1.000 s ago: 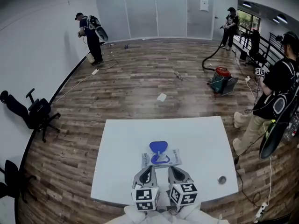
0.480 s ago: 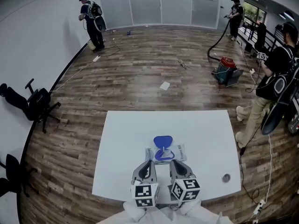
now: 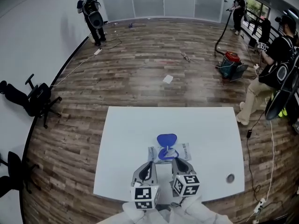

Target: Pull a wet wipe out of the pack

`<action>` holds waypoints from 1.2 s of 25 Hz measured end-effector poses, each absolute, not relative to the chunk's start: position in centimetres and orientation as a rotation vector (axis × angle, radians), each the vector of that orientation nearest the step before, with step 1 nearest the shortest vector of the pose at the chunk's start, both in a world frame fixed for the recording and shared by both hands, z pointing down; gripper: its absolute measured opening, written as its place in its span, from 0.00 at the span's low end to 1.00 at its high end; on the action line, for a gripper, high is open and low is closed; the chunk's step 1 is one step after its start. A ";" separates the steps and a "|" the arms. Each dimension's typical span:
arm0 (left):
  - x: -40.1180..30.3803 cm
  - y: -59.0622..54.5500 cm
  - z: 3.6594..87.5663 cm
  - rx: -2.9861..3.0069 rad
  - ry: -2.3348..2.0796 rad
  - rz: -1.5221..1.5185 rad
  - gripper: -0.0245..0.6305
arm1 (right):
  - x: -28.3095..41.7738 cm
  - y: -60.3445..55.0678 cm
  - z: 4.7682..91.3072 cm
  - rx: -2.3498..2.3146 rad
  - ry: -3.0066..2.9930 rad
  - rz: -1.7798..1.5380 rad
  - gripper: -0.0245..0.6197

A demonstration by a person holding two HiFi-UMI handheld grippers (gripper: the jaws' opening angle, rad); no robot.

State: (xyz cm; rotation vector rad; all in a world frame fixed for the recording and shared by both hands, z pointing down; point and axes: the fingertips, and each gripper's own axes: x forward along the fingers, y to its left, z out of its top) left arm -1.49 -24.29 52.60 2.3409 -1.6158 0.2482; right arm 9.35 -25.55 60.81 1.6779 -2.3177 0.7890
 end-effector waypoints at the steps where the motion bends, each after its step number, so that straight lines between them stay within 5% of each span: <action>1: -1.5 -24.4 52.8 2.337 -1.614 0.256 0.03 | 9.3 -25.9 61.1 1.678 -2.314 0.795 0.05; 30: -5.0 -26.9 56.5 2.210 -1.657 0.352 0.03 | 9.1 -30.2 66.8 1.633 -2.181 0.953 0.21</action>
